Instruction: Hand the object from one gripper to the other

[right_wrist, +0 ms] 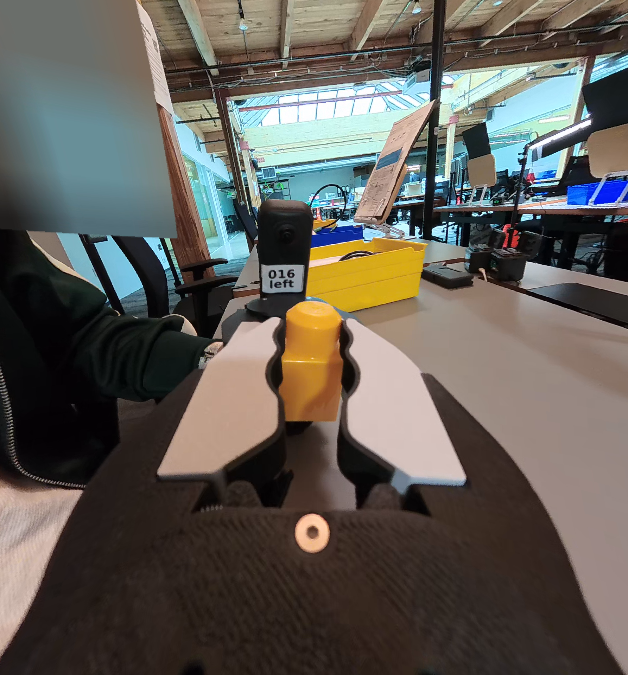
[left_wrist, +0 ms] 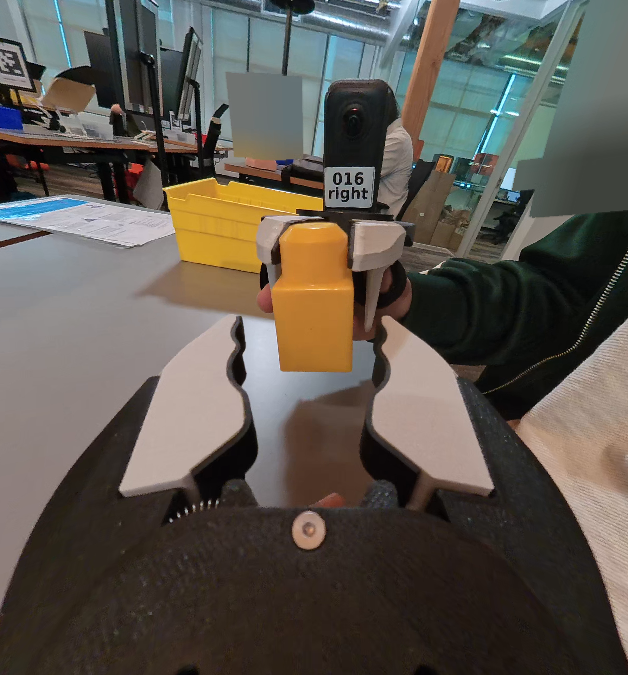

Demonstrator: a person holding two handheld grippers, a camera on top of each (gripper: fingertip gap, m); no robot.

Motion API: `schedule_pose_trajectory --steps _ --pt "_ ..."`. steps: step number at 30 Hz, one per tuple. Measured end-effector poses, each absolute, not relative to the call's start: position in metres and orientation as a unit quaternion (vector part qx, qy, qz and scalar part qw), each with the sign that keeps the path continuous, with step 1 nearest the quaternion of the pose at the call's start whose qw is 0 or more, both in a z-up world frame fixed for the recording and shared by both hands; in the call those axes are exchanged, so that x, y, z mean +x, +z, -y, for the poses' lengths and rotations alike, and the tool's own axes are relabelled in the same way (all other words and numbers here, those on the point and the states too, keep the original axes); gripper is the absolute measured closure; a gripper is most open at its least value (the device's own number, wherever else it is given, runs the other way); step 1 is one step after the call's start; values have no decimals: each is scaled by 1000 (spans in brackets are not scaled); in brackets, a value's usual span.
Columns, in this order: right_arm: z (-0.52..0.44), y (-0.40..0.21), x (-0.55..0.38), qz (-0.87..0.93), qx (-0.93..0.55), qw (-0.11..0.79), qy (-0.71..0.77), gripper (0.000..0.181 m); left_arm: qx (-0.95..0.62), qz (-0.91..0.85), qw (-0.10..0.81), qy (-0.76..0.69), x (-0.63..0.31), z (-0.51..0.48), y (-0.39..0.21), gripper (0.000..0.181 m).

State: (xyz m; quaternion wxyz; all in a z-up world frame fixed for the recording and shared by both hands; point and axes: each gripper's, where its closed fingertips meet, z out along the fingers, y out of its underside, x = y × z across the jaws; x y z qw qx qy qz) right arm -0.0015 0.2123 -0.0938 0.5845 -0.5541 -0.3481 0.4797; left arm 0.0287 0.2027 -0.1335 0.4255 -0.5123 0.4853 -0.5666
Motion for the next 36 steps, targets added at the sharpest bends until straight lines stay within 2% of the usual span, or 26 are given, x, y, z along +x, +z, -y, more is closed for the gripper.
schedule_pose_trajectory --steps 3,8,13,14,16,17,21,23,26,29,36 --pt "-212 -94 -4 349 -554 582 483 153 -509 -492 421 -567 29 -200 -134 119" --pt "-211 -93 -4 348 -551 582 486 153 -504 -504 399 -577 29 -194 -136 144" --pt "-211 -92 -4 346 -550 584 487 153 -506 -497 393 -586 28 -194 -135 144" --pt "-216 -90 -3 337 -551 588 487 144 -505 -492 394 -590 27 -195 -133 144" --pt "-226 -84 6 294 -555 611 482 103 -502 -480 396 -600 26 -197 -129 145" --pt "-231 -81 12 273 -553 624 480 91 -502 -475 397 -604 24 -198 -127 145" --pt "-240 -82 23 256 -563 645 450 75 -500 -465 405 -608 21 -202 -124 145" --pt "-239 -89 18 270 -572 636 442 73 -499 -464 406 -608 21 -202 -123 145" --pt "-231 -98 3 296 -580 603 461 77 -497 -469 405 -608 22 -201 -124 145" --pt "-222 -102 -7 325 -577 582 472 96 -496 -476 403 -604 23 -198 -125 145" --pt "-214 -104 -12 352 -569 566 481 126 -492 -482 403 -602 24 -196 -126 145"
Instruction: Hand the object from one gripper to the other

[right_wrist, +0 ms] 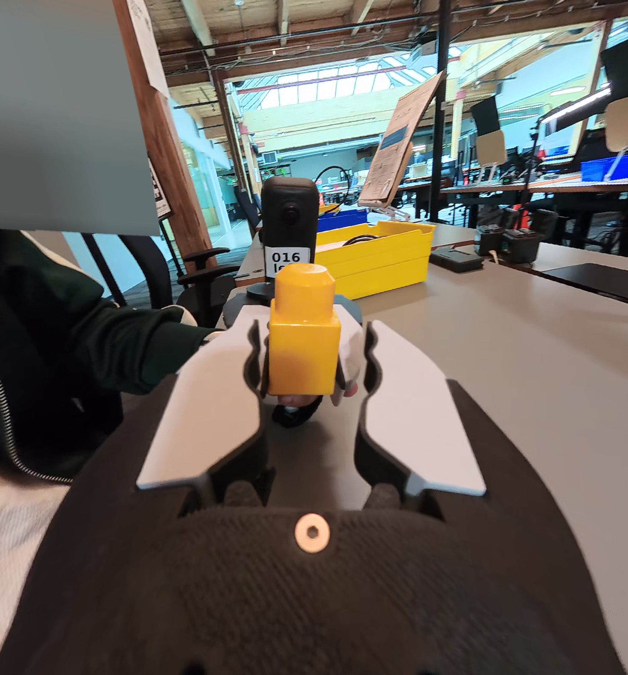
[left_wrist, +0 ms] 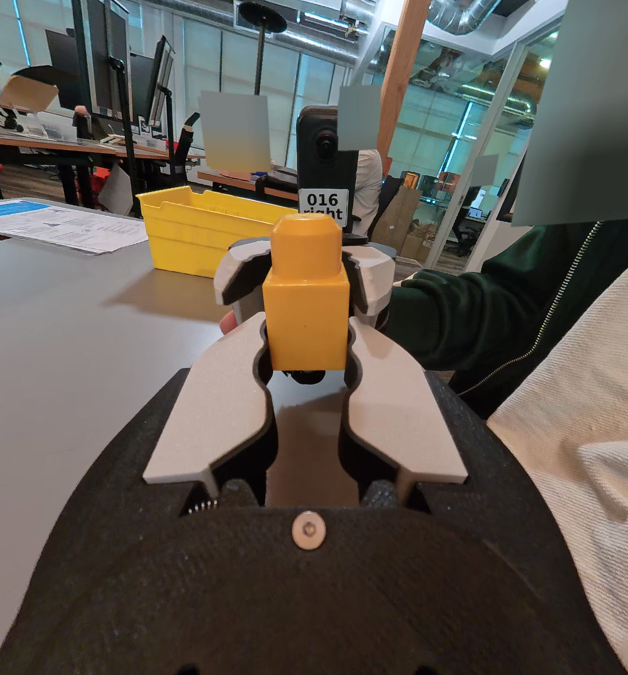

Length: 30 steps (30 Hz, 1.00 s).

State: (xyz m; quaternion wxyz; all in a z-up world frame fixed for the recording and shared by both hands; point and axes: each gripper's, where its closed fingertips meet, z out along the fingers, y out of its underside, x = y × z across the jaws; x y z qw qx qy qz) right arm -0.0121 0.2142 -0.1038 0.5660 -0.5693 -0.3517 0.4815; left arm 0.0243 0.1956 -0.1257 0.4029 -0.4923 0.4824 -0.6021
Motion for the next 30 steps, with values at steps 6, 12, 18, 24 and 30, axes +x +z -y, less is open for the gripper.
schedule_pose_trajectory --steps 6,12,18,24,30 --pt "-210 -105 -14 367 -565 562 480 144 -492 -484 402 -602 24 -195 -126 145" --pt "-210 -105 -13 367 -566 561 480 145 -492 -487 406 -597 25 -195 -126 145" --pt "-213 -103 -10 360 -565 566 480 145 -513 -473 408 -589 27 -202 -130 122" --pt "-230 -62 26 286 -566 620 463 145 -525 -452 415 -590 25 -210 -128 110" --pt "-245 5 150 200 -646 686 270 145 -532 -446 407 -594 25 -212 -130 111"
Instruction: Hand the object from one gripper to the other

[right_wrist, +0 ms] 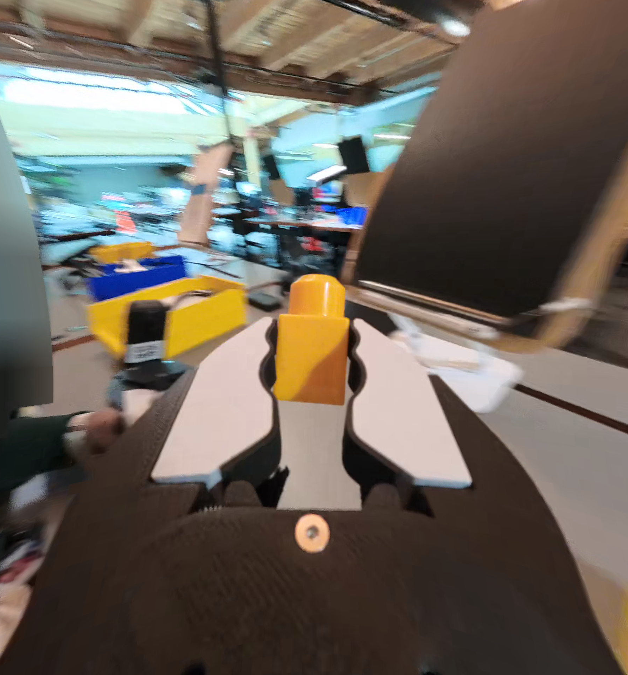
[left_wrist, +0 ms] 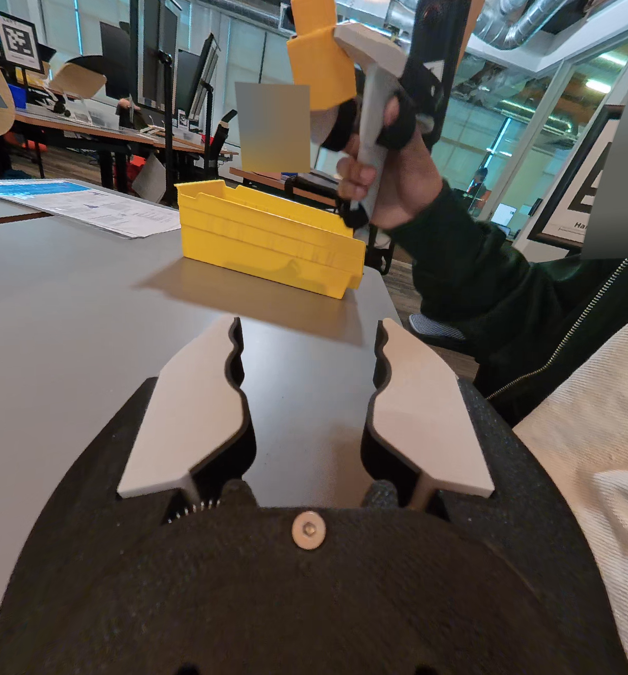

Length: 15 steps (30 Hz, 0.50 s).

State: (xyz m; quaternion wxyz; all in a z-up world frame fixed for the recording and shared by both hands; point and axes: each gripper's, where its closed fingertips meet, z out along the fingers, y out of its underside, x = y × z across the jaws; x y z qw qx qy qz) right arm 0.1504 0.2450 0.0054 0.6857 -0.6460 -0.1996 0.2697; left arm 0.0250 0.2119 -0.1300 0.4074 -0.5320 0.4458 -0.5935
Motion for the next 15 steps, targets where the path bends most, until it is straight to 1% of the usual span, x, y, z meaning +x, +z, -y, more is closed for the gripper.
schedule_pose_trajectory --steps 3,6,8,10,13,15 --pt "-246 0 246 125 -729 660 131 145 -533 -447 405 -593 25 -212 -131 112" --pt "-237 -46 353 30 -810 586 -5 145 -534 -447 401 -595 26 -211 -132 113" --pt "-223 -88 407 -20 -852 519 -56 145 -534 -448 399 -595 27 -210 -132 114" --pt "-214 -115 431 -53 -868 491 -50 145 -535 -450 398 -594 27 -209 -133 114" --pt "-224 -123 425 -83 -851 517 33 145 -537 -453 396 -591 28 -209 -135 115" --pt "-238 -128 420 -85 -853 513 48 145 -537 -452 397 -591 28 -209 -134 115"
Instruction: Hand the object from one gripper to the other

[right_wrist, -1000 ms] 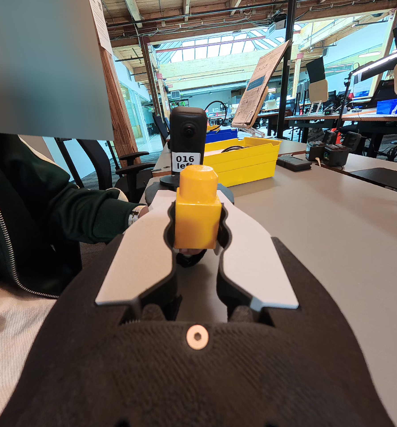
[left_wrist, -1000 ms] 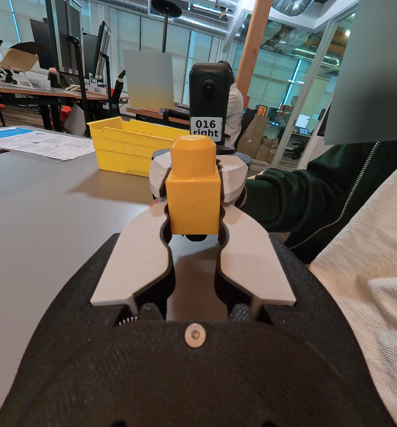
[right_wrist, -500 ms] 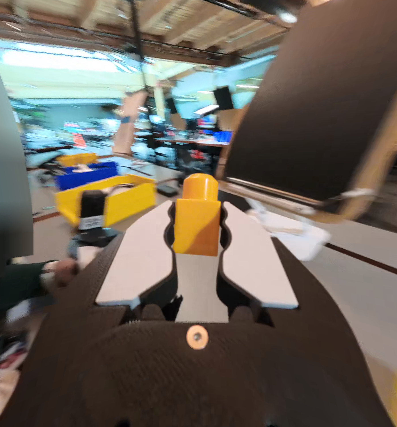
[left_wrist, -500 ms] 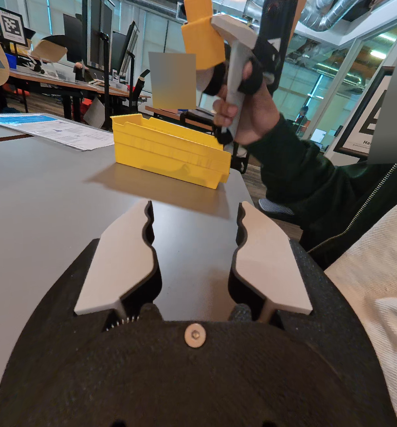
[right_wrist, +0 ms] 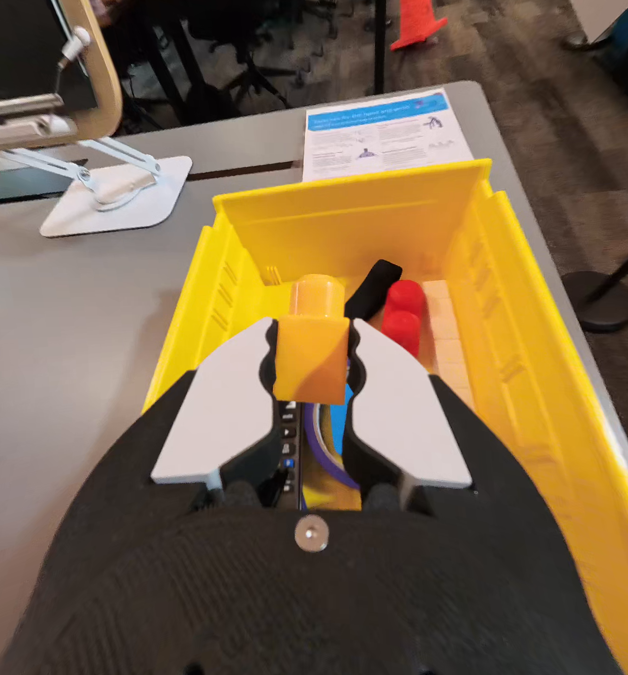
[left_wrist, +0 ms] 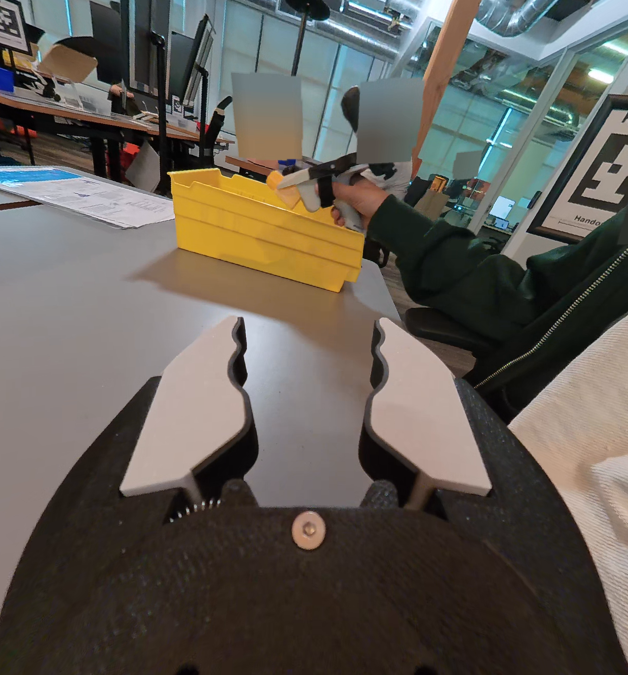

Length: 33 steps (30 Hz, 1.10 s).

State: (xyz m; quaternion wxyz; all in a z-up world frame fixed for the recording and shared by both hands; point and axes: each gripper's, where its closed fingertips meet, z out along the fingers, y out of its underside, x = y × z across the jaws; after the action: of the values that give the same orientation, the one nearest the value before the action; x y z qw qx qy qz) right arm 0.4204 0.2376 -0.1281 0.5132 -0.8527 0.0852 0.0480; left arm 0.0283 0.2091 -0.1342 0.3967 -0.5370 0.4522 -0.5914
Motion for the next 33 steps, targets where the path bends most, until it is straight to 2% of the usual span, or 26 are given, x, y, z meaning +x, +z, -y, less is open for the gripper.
schedule_pose_trajectory --steps 8,12,13,15,17,25,30,33 --pt "-298 -187 416 -62 -911 405 34 145 -539 -460 394 -586 32 -203 -136 115" --pt "-305 -199 419 -44 -918 393 13 145 -542 -461 397 -580 32 -204 -138 116" --pt "-306 -198 419 -43 -916 399 16 143 -543 -459 396 -581 32 -204 -138 116" --pt "-307 -197 420 -46 -913 405 18 127 -543 -456 396 -583 31 -205 -137 116" --pt "-303 -191 424 -42 -911 410 3 123 -543 -456 397 -583 31 -205 -137 116" --pt "-294 -97 394 -13 -852 524 14 129 -542 -455 401 -581 28 -208 -136 116" --pt "-287 -16 306 69 -777 616 108 133 -547 -449 406 -578 27 -212 -136 116" --pt "-278 12 238 123 -728 646 193 135 -553 -444 413 -571 25 -217 -137 115"
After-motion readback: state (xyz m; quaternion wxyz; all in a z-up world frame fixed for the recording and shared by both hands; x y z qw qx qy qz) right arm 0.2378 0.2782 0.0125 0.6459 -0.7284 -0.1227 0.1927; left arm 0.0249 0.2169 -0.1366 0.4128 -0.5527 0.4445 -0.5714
